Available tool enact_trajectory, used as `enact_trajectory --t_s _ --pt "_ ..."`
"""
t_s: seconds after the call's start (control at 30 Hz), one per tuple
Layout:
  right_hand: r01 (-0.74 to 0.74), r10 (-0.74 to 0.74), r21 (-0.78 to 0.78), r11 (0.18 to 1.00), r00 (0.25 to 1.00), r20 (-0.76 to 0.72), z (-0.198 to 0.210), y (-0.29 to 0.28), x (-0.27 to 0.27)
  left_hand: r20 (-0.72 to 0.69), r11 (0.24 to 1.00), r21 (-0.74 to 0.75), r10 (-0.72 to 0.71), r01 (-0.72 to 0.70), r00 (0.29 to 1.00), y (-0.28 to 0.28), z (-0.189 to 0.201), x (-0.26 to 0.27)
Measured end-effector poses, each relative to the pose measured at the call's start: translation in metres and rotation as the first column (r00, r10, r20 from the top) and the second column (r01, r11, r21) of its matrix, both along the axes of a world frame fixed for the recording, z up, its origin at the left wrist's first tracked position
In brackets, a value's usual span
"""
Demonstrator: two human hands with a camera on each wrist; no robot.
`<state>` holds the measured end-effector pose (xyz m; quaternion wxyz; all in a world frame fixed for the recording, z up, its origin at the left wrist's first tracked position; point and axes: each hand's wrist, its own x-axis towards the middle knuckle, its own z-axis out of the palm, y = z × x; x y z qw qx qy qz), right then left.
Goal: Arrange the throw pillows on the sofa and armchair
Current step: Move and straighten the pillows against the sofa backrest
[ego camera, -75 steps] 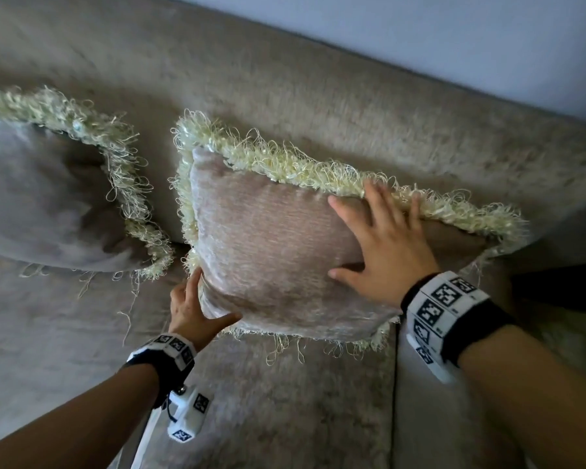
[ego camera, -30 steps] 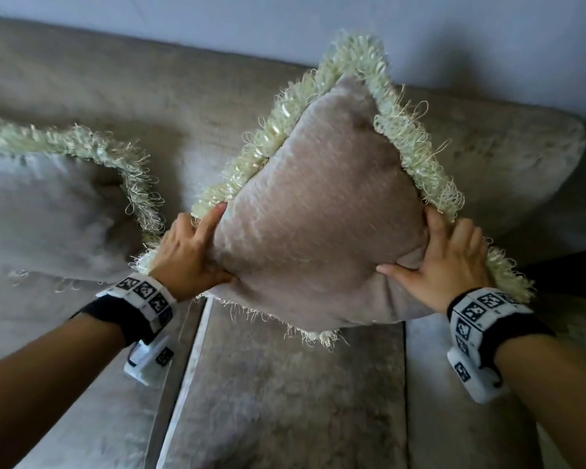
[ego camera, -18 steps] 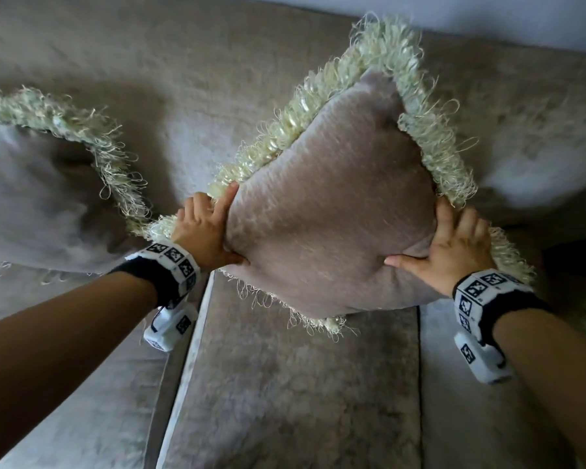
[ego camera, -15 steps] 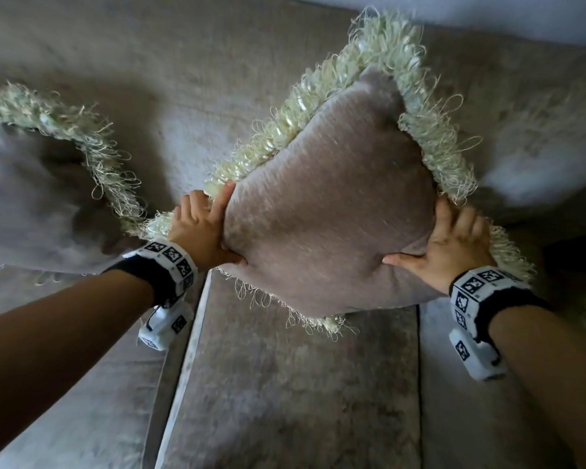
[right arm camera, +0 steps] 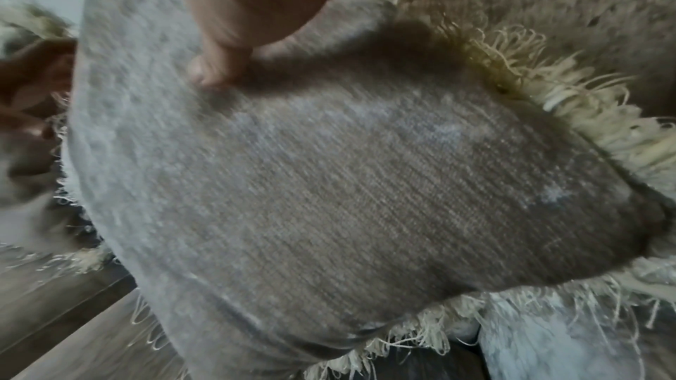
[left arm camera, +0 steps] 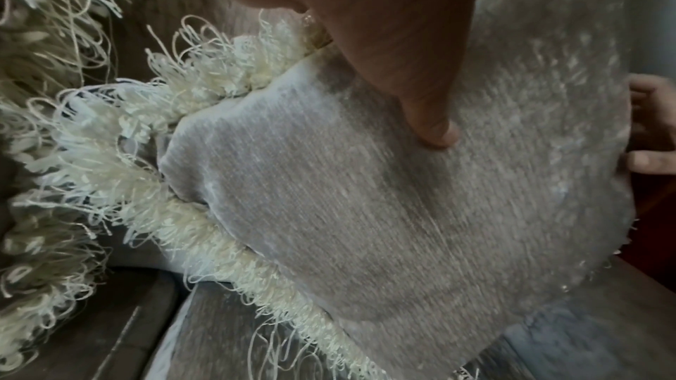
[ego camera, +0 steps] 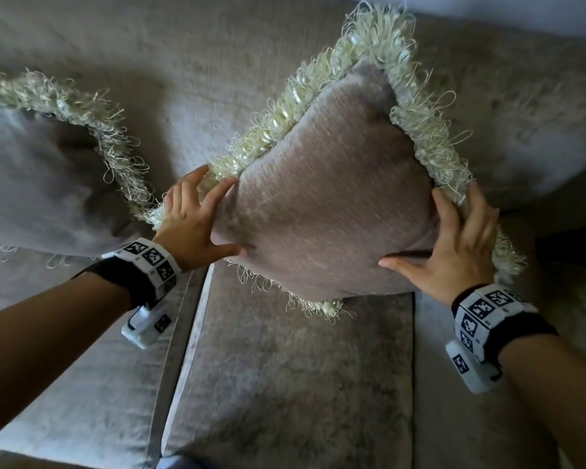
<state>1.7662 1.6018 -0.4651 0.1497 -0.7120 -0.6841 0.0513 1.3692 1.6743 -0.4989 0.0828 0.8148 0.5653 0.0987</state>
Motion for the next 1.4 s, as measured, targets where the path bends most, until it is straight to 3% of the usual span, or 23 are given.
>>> enact_trajectory --t_s 0.23,0.5,0.67,1.03,1.23,1.4 --pt "-0.084 0.084 0.094 0.992 0.996 0.008 0.000 -0.012 -0.016 0.079 0.998 0.055 0.013 -0.017 0.997 -0.012 0.001 0.027" --pt "0.000 -0.009 -0.167 0.986 0.999 -0.051 -0.002 0.021 -0.001 0.081 0.993 -0.118 0.027 -0.017 0.996 0.014 0.007 0.035" --pt "0.049 -0.059 -0.188 0.981 0.997 -0.047 -0.009 0.032 0.000 0.137 0.972 -0.231 0.076 -0.043 0.988 0.022 0.009 0.046" --pt "-0.002 -0.004 -0.076 0.997 0.997 -0.076 0.027 0.024 0.019 0.250 0.991 -0.121 0.086 -0.057 0.964 -0.008 0.025 0.059" --pt "0.035 -0.032 -0.225 0.974 0.999 0.014 0.022 0.031 0.038 0.102 0.991 -0.070 0.122 -0.115 0.987 0.001 0.016 0.078" --pt "0.077 -0.060 -0.200 0.977 0.994 0.091 -0.001 0.030 0.026 -0.067 0.981 -0.047 0.183 -0.187 0.981 0.011 0.004 0.076"
